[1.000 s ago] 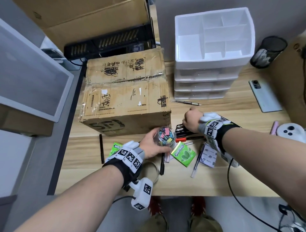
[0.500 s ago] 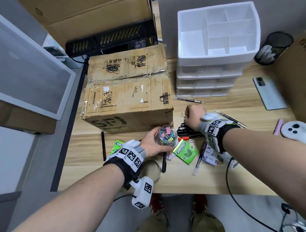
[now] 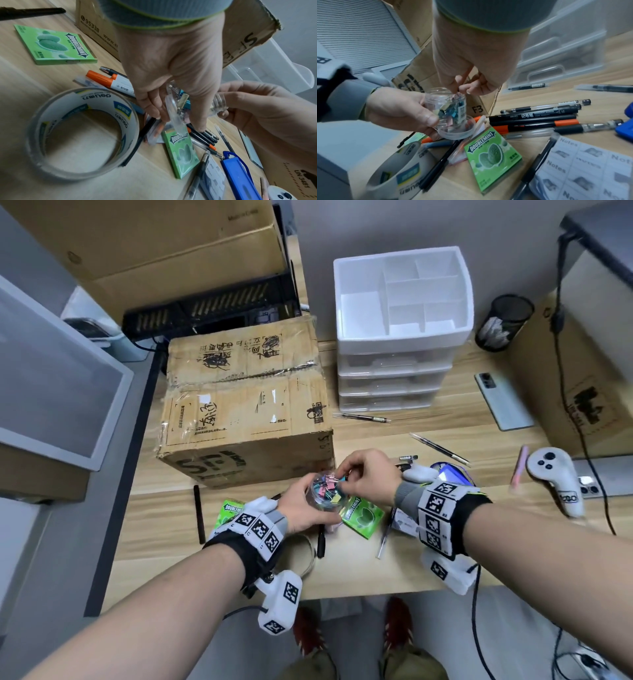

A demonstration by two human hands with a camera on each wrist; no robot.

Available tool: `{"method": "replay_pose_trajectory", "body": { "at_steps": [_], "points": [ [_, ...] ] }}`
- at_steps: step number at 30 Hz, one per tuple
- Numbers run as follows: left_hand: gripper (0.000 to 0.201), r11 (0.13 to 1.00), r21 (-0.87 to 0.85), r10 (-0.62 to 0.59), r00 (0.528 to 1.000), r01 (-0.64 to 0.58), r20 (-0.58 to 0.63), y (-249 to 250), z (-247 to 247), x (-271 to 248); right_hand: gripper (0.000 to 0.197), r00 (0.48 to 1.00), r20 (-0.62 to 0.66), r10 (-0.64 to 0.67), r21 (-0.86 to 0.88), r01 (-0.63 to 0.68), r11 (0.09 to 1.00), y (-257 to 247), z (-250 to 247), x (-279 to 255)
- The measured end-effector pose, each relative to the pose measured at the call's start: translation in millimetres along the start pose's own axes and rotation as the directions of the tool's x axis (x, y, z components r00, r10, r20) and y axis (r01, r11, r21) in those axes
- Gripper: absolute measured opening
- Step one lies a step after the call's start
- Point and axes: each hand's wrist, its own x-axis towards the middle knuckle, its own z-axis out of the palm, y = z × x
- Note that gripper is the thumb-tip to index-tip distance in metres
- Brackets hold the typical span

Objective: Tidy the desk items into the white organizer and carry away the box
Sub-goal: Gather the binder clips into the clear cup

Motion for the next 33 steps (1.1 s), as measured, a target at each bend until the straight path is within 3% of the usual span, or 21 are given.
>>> {"method": "replay_pose_trajectory", "body": {
  "at_steps": [6,10,12,17,20,23,28,33],
  "points": [
    [0.093,0.998,-0.055,0.003,1.000,-0.004,-0.018,-4.3,-3.6,-12.7,0.010,0.969,-0.067,-0.236,-0.143,0.225,0.964,0.8,13.7,-12.8],
    [0.093,0.999,-0.038,-0.002,0.999,0.000,-0.033,-9.4,-12.1,-22.7,0.019,0.967,0.014,-0.253,-0.176,0.252,0.952,-6.8,24.2,-21.0],
    [0.084,1.000,-0.022,0.004,0.999,-0.006,-0.053,-10.5,-18.5,-27.8,0.018,0.967,-0.007,-0.254,-0.141,0.250,0.958,-11.6,25.2,-22.2],
    [0.074,1.000,0.015,0.020,0.996,-0.018,-0.091,-5.7,-39.8,-38.9,0.016,0.988,-0.135,-0.080,-0.109,0.066,0.992,-7.2,4.0,-14.4],
    [0.079,1.000,0.018,0.005,0.994,-0.003,-0.109,-8.7,-53.5,-45.5,0.014,0.994,-0.076,0.084,-0.255,-0.101,0.962,11.2,-16.5,-12.2],
    [0.080,1.000,0.022,-0.008,0.991,0.011,-0.134,-15.8,-68.4,-52.5,0.015,0.964,0.055,0.258,-0.477,-0.202,0.855,30.2,-24.3,-19.1],
    [0.072,0.999,0.017,-0.045,0.983,0.049,-0.176,-25.4,-87.2,-66.8,0.021,0.911,0.207,0.356,-0.637,-0.151,0.756,45.3,-16.0,-33.9],
    [0.072,0.998,-0.028,-0.063,0.980,0.059,-0.189,-34.1,-101.0,-80.0,0.019,0.941,0.213,0.263,-0.605,-0.085,0.792,26.0,9.5,-38.4]
  ]
}}
